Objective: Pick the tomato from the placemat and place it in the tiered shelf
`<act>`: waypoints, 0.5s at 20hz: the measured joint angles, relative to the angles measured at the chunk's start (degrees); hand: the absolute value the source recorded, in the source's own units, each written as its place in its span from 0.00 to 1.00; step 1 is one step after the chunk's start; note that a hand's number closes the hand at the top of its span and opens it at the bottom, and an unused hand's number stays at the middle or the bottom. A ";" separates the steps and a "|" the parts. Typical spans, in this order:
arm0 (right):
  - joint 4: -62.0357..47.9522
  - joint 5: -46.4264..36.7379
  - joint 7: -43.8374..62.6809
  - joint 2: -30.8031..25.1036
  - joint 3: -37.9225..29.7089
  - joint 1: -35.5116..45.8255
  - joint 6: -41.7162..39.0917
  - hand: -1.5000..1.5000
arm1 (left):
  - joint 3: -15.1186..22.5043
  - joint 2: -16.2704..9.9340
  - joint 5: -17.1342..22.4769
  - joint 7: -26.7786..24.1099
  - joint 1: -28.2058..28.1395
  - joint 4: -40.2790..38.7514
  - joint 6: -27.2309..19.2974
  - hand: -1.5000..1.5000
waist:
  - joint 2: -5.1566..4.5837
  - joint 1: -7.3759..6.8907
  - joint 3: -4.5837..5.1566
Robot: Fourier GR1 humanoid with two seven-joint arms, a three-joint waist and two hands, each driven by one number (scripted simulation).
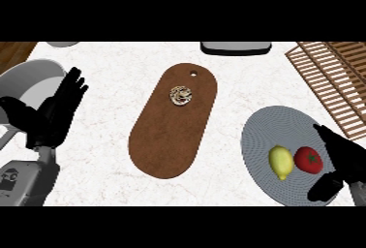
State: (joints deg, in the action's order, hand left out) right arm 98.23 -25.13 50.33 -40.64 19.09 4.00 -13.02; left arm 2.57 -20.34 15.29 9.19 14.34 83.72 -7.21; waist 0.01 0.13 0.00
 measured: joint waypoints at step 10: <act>-8.27 -7.69 -6.60 7.75 -3.95 0.80 -0.77 0.00 | -2.35 2.43 -2.80 0.70 -0.62 0.89 2.21 0.50 | -0.02 -0.18 0.00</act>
State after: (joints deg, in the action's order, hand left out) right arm 89.96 -32.82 43.73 -32.89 15.14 4.80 -13.79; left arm 0.23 -17.91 12.49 9.88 13.72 84.61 -5.00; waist -0.01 -0.05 0.00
